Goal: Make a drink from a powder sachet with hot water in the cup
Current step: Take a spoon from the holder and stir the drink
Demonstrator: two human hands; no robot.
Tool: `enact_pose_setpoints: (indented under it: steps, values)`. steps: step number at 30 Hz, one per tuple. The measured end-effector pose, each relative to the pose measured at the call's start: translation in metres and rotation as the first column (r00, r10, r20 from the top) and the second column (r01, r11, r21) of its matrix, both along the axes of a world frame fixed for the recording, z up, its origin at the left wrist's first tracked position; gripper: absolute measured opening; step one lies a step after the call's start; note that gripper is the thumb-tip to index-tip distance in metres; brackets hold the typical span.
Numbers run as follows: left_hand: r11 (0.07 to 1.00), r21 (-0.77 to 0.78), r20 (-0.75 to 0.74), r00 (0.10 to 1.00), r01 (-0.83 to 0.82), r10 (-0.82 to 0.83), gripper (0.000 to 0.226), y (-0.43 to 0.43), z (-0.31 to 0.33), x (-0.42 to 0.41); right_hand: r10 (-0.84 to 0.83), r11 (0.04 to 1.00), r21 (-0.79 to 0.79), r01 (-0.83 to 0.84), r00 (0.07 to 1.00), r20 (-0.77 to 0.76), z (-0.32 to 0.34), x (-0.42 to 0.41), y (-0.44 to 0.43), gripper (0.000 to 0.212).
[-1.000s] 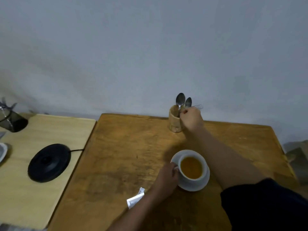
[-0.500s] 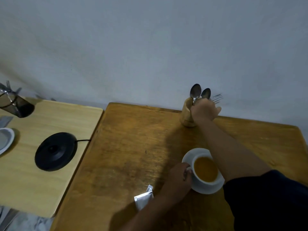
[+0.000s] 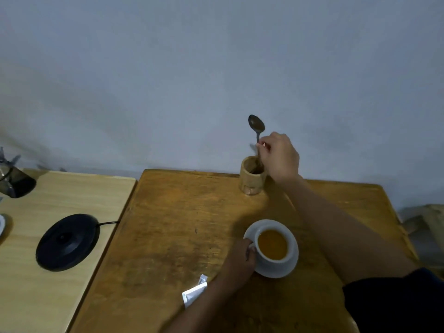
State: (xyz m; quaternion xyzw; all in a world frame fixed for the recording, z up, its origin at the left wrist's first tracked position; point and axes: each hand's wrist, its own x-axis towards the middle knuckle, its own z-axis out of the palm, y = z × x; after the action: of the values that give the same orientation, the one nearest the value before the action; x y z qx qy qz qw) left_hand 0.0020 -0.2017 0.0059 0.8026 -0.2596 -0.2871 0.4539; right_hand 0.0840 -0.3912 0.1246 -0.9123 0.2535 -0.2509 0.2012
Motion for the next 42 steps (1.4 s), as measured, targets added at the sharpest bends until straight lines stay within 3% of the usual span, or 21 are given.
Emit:
enact_pose_setpoints:
  steps: [3, 6, 8, 11, 15, 18, 22, 27, 33, 37, 42]
  values:
    - [0.999, 0.047, -0.007, 1.000, -0.011, 0.012, 0.023, -0.001, 0.001, 0.000, 0.130, 0.988, -0.079, -0.134, 0.990, -0.059, 0.029, -0.023, -0.008, 0.019]
    - [0.996, 0.078, 0.025, 0.999, -0.043, 0.041, 0.023, -0.003, 0.002, -0.003, 0.203, 0.963, -0.122, -0.240, 0.944, -0.259, 0.048, -0.054, -0.014, 0.017]
    - [0.994, 0.102, 0.066, 0.997, -0.043, 0.036, 0.023, -0.005, 0.002, -0.004, 0.250, 0.935, -0.128, -0.330, 0.871, -0.424, 0.052, -0.078, -0.018, 0.015]
    - [0.996, 0.082, 0.075, 0.997, -0.038, 0.032, 0.022, -0.004, 0.001, -0.005, 0.323, 0.916, 0.001, -0.401, 0.735, -0.596, 0.053, -0.112, -0.021, 0.014]
    - [0.997, 0.057, 0.042, 0.998, -0.046, 0.044, 0.023, -0.003, 0.000, -0.007, 0.331, 0.905, 0.087, -0.416, 0.563, -0.757, 0.047, -0.140, -0.021, 0.009]
    - [0.995, 0.079, 0.010, 0.998, -0.064, 0.064, 0.025, -0.004, -0.001, -0.006, 0.292, 0.905, 0.062, -0.422, 0.505, -0.812, 0.037, -0.148, -0.014, 0.010]
    - [0.993, 0.087, -0.012, 0.997, -0.078, 0.079, 0.025, -0.004, -0.002, -0.007, 0.251, 0.916, 0.023, -0.401, 0.526, -0.813, 0.020, -0.150, 0.003, 0.012]
    - [0.990, 0.085, -0.031, 0.993, -0.109, 0.112, 0.028, -0.006, -0.001, -0.010, 0.298, 0.950, 0.181, -0.254, 0.573, -0.764, -0.004, -0.150, 0.014, 0.012]
    - [0.991, 0.092, -0.065, 0.992, -0.100, 0.106, 0.028, -0.006, 0.001, -0.011, 0.293, 0.919, 0.391, -0.059, 0.764, -0.574, -0.005, -0.154, 0.019, 0.005]
    - [0.989, 0.099, -0.062, 0.991, -0.113, 0.119, 0.028, -0.007, 0.001, -0.013, 0.288, 0.889, 0.453, -0.067, 0.852, -0.438, -0.006, -0.157, 0.026, 0.019]
    - [0.989, 0.088, -0.058, 0.991, -0.116, 0.122, 0.020, -0.008, 0.000, -0.013, 0.391, 0.895, 0.375, -0.241, 0.829, -0.401, -0.005, -0.158, 0.036, 0.016]
